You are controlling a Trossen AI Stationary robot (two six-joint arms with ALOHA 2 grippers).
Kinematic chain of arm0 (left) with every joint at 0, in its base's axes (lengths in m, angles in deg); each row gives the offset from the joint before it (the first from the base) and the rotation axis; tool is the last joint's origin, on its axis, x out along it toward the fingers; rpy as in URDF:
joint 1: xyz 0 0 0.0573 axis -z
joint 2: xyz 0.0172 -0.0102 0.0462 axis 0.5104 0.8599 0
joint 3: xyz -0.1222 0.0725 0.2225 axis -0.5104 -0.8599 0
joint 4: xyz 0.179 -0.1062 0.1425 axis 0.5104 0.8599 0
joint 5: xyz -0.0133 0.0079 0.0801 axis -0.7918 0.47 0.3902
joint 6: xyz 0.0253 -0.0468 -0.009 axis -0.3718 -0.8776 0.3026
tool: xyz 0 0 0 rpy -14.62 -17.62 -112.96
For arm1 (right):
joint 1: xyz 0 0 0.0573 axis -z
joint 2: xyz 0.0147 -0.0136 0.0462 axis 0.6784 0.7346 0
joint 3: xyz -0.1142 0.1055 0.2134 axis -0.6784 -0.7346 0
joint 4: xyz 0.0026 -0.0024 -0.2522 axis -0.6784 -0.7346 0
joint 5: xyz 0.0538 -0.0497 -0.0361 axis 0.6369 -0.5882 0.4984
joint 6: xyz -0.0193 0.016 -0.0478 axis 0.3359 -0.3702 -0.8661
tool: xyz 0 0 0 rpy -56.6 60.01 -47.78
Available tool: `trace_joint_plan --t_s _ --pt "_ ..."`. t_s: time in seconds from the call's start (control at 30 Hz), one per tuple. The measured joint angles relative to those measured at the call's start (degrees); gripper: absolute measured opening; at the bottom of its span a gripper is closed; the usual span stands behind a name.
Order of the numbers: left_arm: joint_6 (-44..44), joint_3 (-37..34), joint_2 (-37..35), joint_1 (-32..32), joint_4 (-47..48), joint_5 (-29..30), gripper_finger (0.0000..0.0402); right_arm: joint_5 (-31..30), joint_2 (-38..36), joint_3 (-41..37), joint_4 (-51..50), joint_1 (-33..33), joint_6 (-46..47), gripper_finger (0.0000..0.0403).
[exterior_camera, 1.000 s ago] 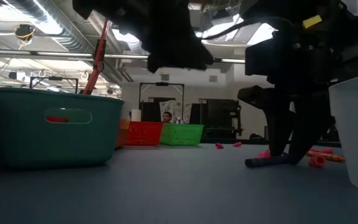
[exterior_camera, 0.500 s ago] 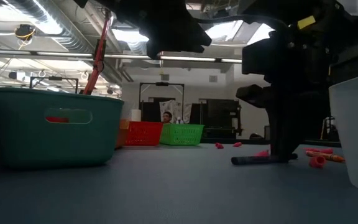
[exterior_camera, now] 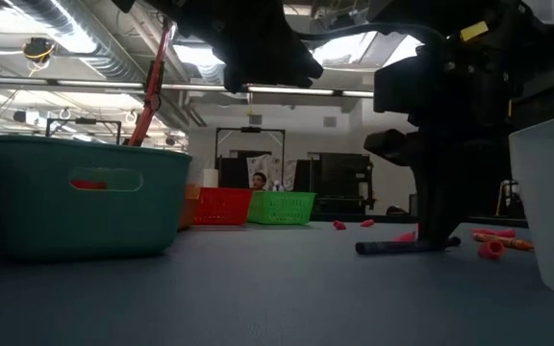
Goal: Sort crayons
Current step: Put the blue crayon into the right red basket
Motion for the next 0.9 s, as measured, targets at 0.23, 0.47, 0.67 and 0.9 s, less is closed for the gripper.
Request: trace_joint_plan --t_s 0.23,0.47,0.67,0.9 --pt "-0.1 0.0 0.0 0.0 0.0 -0.2 0.0108 0.0 0.0 0.0 0.0 0.0 0.1 0.0026" --pt "-0.2 0.0 0.0 0.0 0.0 -1.3 0.0108 0.3 0.2 -0.1 0.1 0.0 0.2 0.0082" --pt "-0.1 0.0 0.0 0.2 0.1 -1.6 0.0108 -1.2 0.2 -0.1 -1.1 0.0 1.6 0.0103" --pt "0.0 0.0 -0.5 0.2 3.5 -6.9 0.0108 -0.9 0.1 -0.1 -3.2 -0.1 3.3 0.0103"
